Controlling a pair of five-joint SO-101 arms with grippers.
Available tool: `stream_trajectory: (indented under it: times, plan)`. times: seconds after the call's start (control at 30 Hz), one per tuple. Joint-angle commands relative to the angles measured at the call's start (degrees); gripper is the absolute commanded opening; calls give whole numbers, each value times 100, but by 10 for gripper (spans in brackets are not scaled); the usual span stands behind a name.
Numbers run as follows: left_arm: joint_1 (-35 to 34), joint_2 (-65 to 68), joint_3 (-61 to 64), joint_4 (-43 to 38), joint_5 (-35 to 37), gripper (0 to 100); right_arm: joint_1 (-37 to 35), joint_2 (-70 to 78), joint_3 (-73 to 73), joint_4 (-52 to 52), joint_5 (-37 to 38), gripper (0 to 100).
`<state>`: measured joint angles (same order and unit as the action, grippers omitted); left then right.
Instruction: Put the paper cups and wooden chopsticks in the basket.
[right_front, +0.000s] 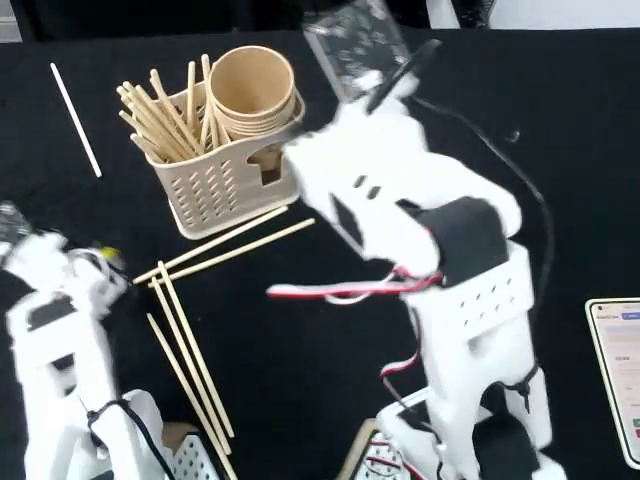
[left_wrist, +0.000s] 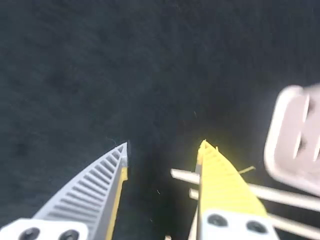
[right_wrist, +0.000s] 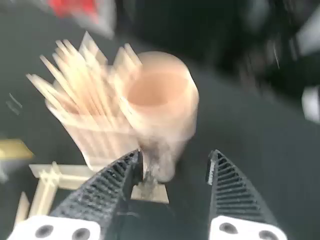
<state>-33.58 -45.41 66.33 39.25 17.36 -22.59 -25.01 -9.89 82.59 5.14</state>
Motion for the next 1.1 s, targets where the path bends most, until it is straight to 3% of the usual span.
stream_trajectory:
  times: [0.0,0.23,0.47,0.7,0.8,1.07]
  plan:
    - [-488,-44,-1464,976,9,231,1125,-347,1473,185,-26,215]
    - [-593,475,-2976,967,-536,232,1336,-1121,4989,-1565,-70,215]
    - [-602,3376,-5684,1591,-888,232,1292,-2114,7424,-3956,-695,215]
    - [-488,6708,-9385,2488,-774,232,1301,-2334,8286,-4730,-695,215]
    - [-400,8035,-10862,2778,-264,232,1301,-2334,8321,-4765,-686,215]
    - [101,10558,-15037,3815,9,233,1284,-2334,8321,-4765,-686,215]
